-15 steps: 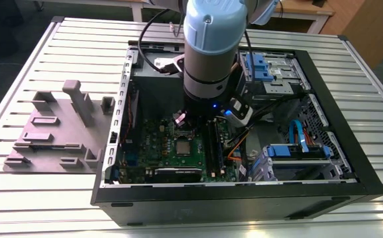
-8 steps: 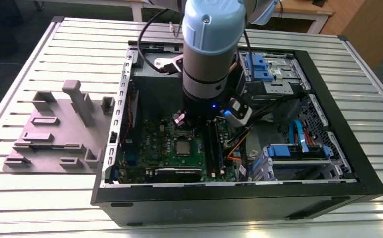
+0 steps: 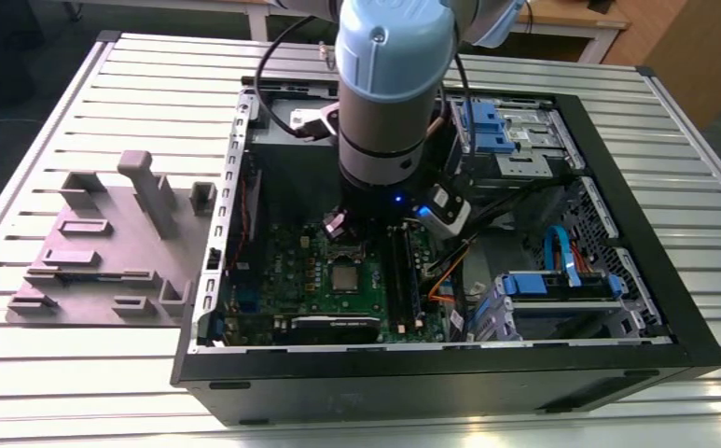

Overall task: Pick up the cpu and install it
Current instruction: 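Close the cpu cover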

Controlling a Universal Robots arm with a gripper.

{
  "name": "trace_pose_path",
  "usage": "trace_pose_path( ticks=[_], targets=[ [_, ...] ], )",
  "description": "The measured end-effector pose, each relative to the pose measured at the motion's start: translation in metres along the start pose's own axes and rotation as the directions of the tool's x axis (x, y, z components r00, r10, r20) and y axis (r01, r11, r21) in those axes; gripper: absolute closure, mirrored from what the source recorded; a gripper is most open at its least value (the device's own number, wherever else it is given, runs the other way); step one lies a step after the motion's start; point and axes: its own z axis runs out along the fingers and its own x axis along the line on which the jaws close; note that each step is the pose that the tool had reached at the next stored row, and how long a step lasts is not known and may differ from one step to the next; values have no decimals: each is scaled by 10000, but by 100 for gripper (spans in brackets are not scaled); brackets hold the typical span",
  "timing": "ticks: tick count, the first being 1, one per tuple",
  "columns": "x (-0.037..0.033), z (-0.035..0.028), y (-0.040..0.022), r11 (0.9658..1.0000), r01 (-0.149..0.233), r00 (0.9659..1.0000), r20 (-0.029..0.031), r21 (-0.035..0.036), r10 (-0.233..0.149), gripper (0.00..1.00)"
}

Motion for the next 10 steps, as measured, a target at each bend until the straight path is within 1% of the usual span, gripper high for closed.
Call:
trace_pose_path(
  ticks=[5,10],
  targets=[
    [3,-38,-2,10000,8,10000,-1,5,-8,90],
    [22,-56,-41,10000,32,10000,-2,2,-32,90]
  ],
)
